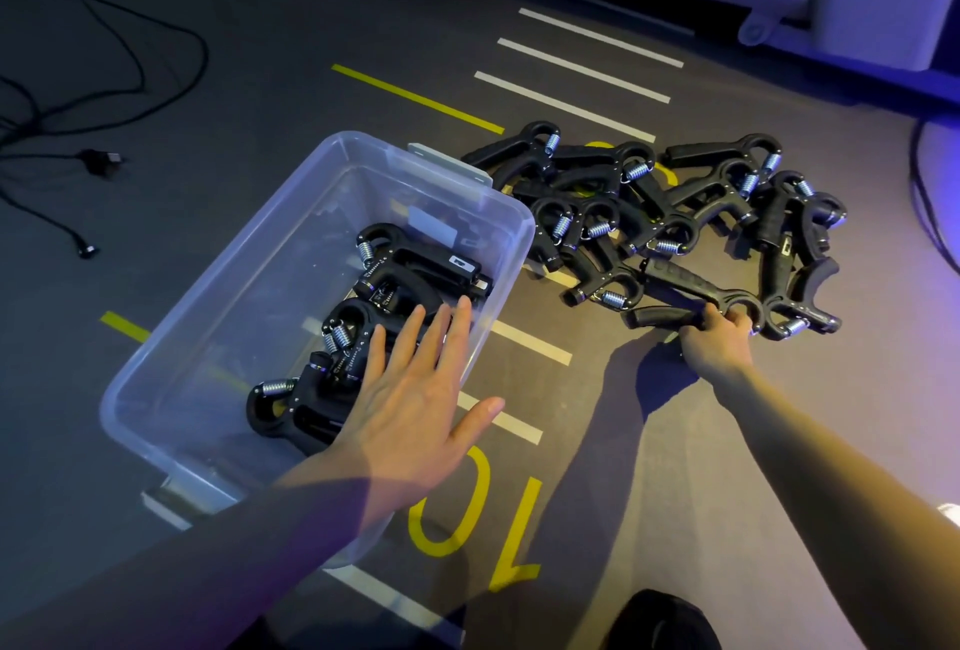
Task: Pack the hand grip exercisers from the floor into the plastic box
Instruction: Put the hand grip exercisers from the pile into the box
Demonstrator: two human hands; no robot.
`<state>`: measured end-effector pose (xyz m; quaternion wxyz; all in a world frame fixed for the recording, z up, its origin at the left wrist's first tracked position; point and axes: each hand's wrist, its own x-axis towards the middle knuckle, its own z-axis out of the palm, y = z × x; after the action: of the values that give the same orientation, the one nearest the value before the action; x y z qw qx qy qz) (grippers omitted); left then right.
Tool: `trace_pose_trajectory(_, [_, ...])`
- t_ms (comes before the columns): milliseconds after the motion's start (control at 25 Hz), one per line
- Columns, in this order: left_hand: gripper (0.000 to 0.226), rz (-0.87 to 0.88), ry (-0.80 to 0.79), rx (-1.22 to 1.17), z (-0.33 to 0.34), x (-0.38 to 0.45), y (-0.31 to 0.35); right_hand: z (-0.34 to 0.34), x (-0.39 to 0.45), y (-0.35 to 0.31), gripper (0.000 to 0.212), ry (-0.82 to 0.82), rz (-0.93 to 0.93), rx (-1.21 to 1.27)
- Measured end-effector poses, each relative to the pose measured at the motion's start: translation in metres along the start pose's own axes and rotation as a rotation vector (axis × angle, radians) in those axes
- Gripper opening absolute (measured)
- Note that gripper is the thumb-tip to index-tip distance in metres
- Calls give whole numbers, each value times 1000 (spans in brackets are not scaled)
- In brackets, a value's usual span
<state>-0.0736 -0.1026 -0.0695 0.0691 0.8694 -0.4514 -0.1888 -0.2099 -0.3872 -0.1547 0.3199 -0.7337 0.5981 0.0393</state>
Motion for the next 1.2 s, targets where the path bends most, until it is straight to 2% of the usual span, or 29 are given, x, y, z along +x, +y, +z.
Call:
trace_pose_trajectory(80, [89, -2, 1, -15, 0, -2, 0, -2, -12, 2, 35, 95, -135, 27])
trace_pose_trajectory(240, [88, -9, 13, -1, -4, -10, -3, -15, -43, -13, 53, 295, -456, 91])
trace_pose_trajectory(320, [86, -28, 39, -15, -6, -16, -7, -25, -61, -34, 55, 364, -606, 93])
trace_pose_trajectory(520, [82, -85, 248, -240, -25, -26, -23, -36, -114, -96, 46, 466, -1099, -30])
trace_pose_trajectory(680, [84, -149, 299, -342, -33, -34, -46, -17, -148, -139, 41, 342, -1445, -188])
trace_pose_trajectory(760, [84, -190, 262, -422, -36, -37, -58, -6, -159, -157, 39, 237, -1528, -324])
trace_pose_trajectory(840, [72, -238, 220, -538, -35, -35, -70, 11, -166, -172, 37, 110, -1584, -481])
trace_pose_trajectory(1000, [16, -285, 170, -701, -22, -31, -85, 48, -173, -187, 39, -94, -1604, -700])
trace_pose_trajectory(1040, [9, -314, 167, -711, -20, -32, -89, 55, -174, -188, 40, -141, -1590, -708])
trace_pose_trajectory(1200, [10, -432, 184, -805, -17, -35, -99, 74, -186, -183, 45, -386, -1390, -513])
